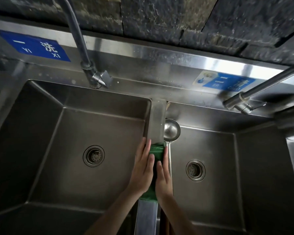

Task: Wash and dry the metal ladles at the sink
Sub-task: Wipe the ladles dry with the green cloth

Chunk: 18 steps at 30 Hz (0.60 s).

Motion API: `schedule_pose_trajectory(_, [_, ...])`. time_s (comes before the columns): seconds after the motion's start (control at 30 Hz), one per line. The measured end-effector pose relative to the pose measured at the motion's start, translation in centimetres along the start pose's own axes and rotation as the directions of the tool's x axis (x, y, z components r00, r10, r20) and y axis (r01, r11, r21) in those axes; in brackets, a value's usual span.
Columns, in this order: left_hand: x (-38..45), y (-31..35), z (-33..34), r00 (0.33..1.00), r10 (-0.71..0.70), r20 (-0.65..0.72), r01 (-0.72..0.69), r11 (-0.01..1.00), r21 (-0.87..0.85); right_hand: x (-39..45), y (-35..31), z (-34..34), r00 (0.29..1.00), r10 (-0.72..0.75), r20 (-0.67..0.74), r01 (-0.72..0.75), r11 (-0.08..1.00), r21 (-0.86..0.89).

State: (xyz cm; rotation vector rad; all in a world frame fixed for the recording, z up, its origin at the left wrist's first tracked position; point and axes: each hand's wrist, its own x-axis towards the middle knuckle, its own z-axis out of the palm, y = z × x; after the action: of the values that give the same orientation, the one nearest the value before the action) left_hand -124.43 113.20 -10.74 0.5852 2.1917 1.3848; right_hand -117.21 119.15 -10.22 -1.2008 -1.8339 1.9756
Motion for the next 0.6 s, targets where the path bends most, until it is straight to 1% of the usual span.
schedule_pose_trajectory(0.1, [1.1, -0.4, -0.2, 0.999, -0.016, 0.034, 0.016, 1.0, -0.017, 0.6, 0.3, -0.6, 0.997, 0.045, 0.065, -0.052, 0.992, 0.115])
schedule_pose_trajectory(0.17, [1.5, -0.8, -0.5, 0.999, 0.016, 0.049, -0.017, 0.999, 0.034, 0.7, 0.2, -0.8, 0.996, 0.045, 0.078, -0.054, 0.991, 0.123])
schedule_pose_trajectory(0.2, [1.8, -0.9, -0.6, 0.999, 0.037, 0.028, -0.038, 0.997, 0.067, 0.9, 0.2, -1.1, 0.998, 0.038, 0.042, -0.042, 0.994, 0.102])
schedule_pose_trajectory(0.27, [2.6, -1.0, -1.1, 0.996, 0.074, -0.058, -0.064, 0.987, 0.149, 1.7, -0.3, -1.5, 0.998, 0.047, -0.052, -0.045, 0.998, 0.047])
schedule_pose_trajectory(0.33, [3.8, -0.7, -1.7, 0.989, 0.11, -0.096, -0.083, 0.966, 0.245, 3.2, -1.1, -2.5, 0.991, 0.037, -0.127, -0.05, 0.994, -0.094])
schedule_pose_trajectory(0.4, [5.3, -0.7, -2.3, 0.986, 0.151, -0.067, -0.123, 0.943, 0.31, 4.8, -2.1, -3.3, 0.991, 0.054, -0.121, -0.08, 0.971, -0.225])
schedule_pose_trajectory(0.43, [6.1, -0.7, -2.5, 0.985, 0.161, -0.058, -0.133, 0.934, 0.333, 5.6, -2.7, -3.6, 0.99, 0.085, -0.108, -0.108, 0.968, -0.228])
schedule_pose_trajectory(0.47, [6.7, -0.5, -2.6, 0.985, 0.161, -0.059, -0.13, 0.924, 0.359, 6.4, -3.1, -4.0, 0.985, 0.142, -0.095, -0.157, 0.971, -0.182])
schedule_pose_trajectory(0.5, [7.2, -0.1, -2.5, 0.984, 0.161, -0.076, -0.118, 0.912, 0.394, 7.0, -3.4, -4.4, 0.969, 0.237, -0.074, -0.242, 0.967, -0.077])
schedule_pose_trajectory(0.57, [7.5, 1.3, -2.2, 0.964, 0.205, -0.169, -0.101, 0.87, 0.483, 8.2, -2.9, -5.0, 0.908, 0.419, -0.012, -0.416, 0.904, 0.098])
schedule_pose_trajectory(0.6, [7.2, 2.4, -1.7, 0.945, 0.256, -0.204, -0.117, 0.847, 0.518, 8.6, -2.0, -5.5, 0.894, 0.449, -0.004, -0.446, 0.89, 0.097])
